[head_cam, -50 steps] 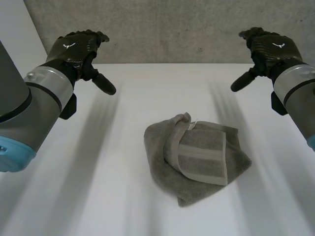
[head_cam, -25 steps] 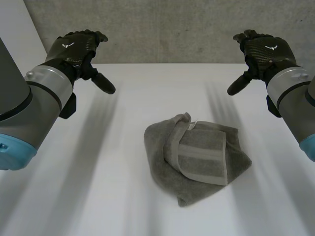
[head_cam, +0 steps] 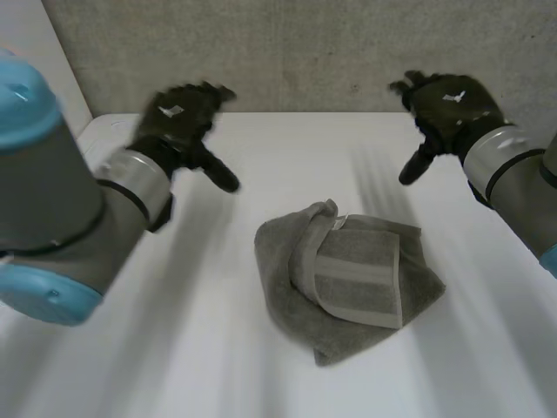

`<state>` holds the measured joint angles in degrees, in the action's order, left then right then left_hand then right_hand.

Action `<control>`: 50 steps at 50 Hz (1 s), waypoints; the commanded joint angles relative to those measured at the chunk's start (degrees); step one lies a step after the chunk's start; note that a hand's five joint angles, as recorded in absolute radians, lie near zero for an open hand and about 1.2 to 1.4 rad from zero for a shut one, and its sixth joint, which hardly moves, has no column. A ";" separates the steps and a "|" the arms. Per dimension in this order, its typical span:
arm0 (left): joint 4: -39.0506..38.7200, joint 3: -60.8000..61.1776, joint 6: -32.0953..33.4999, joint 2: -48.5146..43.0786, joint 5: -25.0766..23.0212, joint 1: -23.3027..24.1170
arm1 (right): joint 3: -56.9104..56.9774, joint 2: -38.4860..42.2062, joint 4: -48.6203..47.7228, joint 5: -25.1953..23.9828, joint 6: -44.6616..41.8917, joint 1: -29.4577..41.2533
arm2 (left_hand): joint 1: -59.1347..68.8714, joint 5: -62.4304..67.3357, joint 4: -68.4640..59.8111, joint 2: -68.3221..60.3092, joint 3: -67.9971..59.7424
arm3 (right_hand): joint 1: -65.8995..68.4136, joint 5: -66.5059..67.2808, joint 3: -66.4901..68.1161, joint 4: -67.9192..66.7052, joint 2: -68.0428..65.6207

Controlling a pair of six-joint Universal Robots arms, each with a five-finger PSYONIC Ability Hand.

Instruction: Fold the towel.

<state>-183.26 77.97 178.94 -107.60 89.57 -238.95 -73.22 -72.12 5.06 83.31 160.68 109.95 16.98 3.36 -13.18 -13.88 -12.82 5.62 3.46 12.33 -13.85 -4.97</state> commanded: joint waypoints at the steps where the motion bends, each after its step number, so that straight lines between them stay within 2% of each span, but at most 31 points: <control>1: -0.69 1.22 3.17 -5.78 -6.60 5.16 | -0.69 4.96 4.60 -5.00 -14.76 -3.77 | -6.60 -2.97 3.18 3.50 2.82 | -4.79 -3.46 -2.33 3.85 4.14; 3: -1.13 1.74 6.32 -8.93 -7.21 8.92 | -0.96 6.27 4.95 -5.26 -16.35 -4.65 | -6.60 -2.97 3.18 3.50 2.82 | -4.46 -3.46 -2.33 3.85 3.81; 4: -1.13 1.74 6.34 -8.94 -7.21 8.94 | -0.96 6.29 4.95 -5.27 -16.36 -4.66 | -6.60 -2.97 3.18 3.50 2.82 | -4.45 -3.46 -2.33 3.85 3.80; 6: -1.31 1.66 9.92 -12.09 -7.21 11.83 | -2.10 8.91 5.04 -5.79 -18.55 -5.88 | -6.60 -2.97 3.18 3.50 2.82 | -4.28 -3.46 -2.33 3.85 3.63; 12: -4.30 1.83 14.33 -15.80 -7.21 13.51 | -3.42 13.41 4.95 -5.88 -21.46 -6.94 | -6.43 -2.80 3.18 3.33 2.82 | -3.44 -3.46 -2.33 3.85 2.79; 16: -6.66 1.83 17.49 -18.52 -6.77 14.04 | -3.68 16.82 4.95 -5.88 -24.18 -6.86 | -5.09 -1.47 3.18 1.99 2.82 | 3.10 -3.46 -2.33 3.85 -3.75; 21: -7.55 1.74 19.08 -19.31 -6.69 14.04 | -3.42 19.12 4.95 -5.79 -23.66 -6.24 | 7.31 10.94 3.18 -10.41 2.82 | 11.53 3.69 -2.33 3.85 -12.18; 22: -7.63 1.66 19.08 -19.31 -6.60 14.04 | -3.51 19.47 4.95 -5.97 -23.31 -5.98 | 18.19 21.81 3.18 -21.29 2.82 | 20.02 12.19 -2.33 3.85 -20.67; 23: -7.64 1.66 19.08 -19.31 -6.60 14.04 | -3.51 19.47 4.95 -5.97 -23.31 -5.98 | 18.30 21.92 3.18 -21.40 2.82 | 20.11 12.27 -2.33 3.85 -20.76; 25: -7.64 1.40 19.17 -18.70 -5.72 14.04 | -3.33 19.99 4.87 -7.19 -21.56 -5.28 | 44.93 48.56 3.18 -48.03 2.82 | 41.18 33.35 -2.33 3.85 -41.83; 26: -7.64 1.39 19.17 -18.70 -5.72 14.04 | -3.33 20.00 4.87 -7.20 -21.55 -5.27 | 45.04 48.67 3.18 -48.14 2.82 | 41.30 33.46 -2.33 3.85 -41.95; 28: -7.64 1.13 19.17 -17.74 -4.67 13.51 | -2.63 19.82 4.78 -9.39 -17.62 -4.31 | 62.93 66.55 3.18 -66.03 2.82 | 73.94 66.10 -2.33 3.85 -74.59; 29: -7.64 1.13 19.17 -17.73 -4.66 13.51 | -2.63 19.82 4.78 -9.40 -17.59 -4.31 | 63.02 66.64 3.18 -66.12 2.82 | 74.10 66.27 -2.33 3.85 -74.75; 31: -7.64 1.13 19.17 -16.59 -4.22 13.33 | -1.76 18.42 4.43 -11.41 -10.86 -3.78 | 63.02 66.64 3.18 -66.12 2.82 | 74.38 66.54 -2.33 3.85 -75.03; 32: -7.64 1.22 19.17 -15.20 -3.96 13.07 | -1.75 18.42 4.43 -11.42 -10.83 -3.78 | 63.02 66.64 3.18 -66.12 2.82 | 74.38 66.54 -2.33 3.85 -75.03; 34: -7.64 1.22 19.17 -13.78 -3.61 12.28 | -0.96 14.66 4.34 -13.87 -2.43 -3.69 | 63.02 66.64 3.18 -66.12 2.82 | 74.38 66.54 -2.33 3.85 -75.03; 37: -7.72 1.22 19.17 -11.14 -2.99 9.82 | -0.96 12.79 3.90 -15.11 1.48 -3.52 | 63.02 66.64 3.18 -66.12 2.82 | 74.38 66.54 -2.33 3.85 -75.03; 39: -7.81 1.04 18.73 -8.69 -2.21 6.85 | -1.92 9.20 0.93 -17.56 8.13 -3.25 | 63.02 66.64 3.18 -66.12 2.82 | 74.38 66.54 -2.33 3.85 -75.03; 42: -8.07 1.04 18.47 -7.80 -1.59 5.25 | -4.37 6.56 -3.46 -18.01 12.27 -1.42 | 63.02 66.64 3.18 -66.12 2.82 | 74.38 66.54 -2.33 3.85 -75.03; 44: -9.12 1.22 18.03 -6.92 -0.36 1.23 | -5.52 5.94 -5.31 -18.01 13.68 -0.27 | 63.02 66.64 3.18 -66.12 2.82 | 74.38 66.54 -2.33 3.85 -75.03; 45: -9.13 1.22 18.03 -6.92 -0.36 1.21 | -6.57 5.85 -7.24 -17.92 14.91 0.61 | 63.02 66.64 3.18 -66.12 2.82 | 74.38 66.54 -2.33 3.85 -75.03; 47: -10.09 1.57 15.67 -6.83 1.04 -2.21 | -7.19 5.93 -8.48 -18.36 15.45 1.31 | 63.02 66.64 3.18 -66.12 2.82 | 74.38 66.54 -2.33 3.85 -75.03; 48: -10.10 1.57 15.65 -6.83 1.05 -2.22 | -7.20 5.93 -8.49 -18.36 15.45 1.32 | 63.02 66.64 3.18 -66.12 2.82 | 74.38 66.54 -2.33 3.85 -75.03; 50: -10.18 1.92 11.28 -7.01 1.66 -5.28 | -8.25 6.55 -9.46 -18.80 15.81 2.02 | 63.02 66.64 3.18 -66.12 2.82 | 74.38 66.54 -2.33 3.85 -75.03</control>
<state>-192.35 79.26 196.25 -114.65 89.29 -237.58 -78.71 -65.86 -0.45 65.08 174.80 109.74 75.39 66.99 -13.18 -76.69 -12.82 73.10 65.25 12.33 -13.85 -76.15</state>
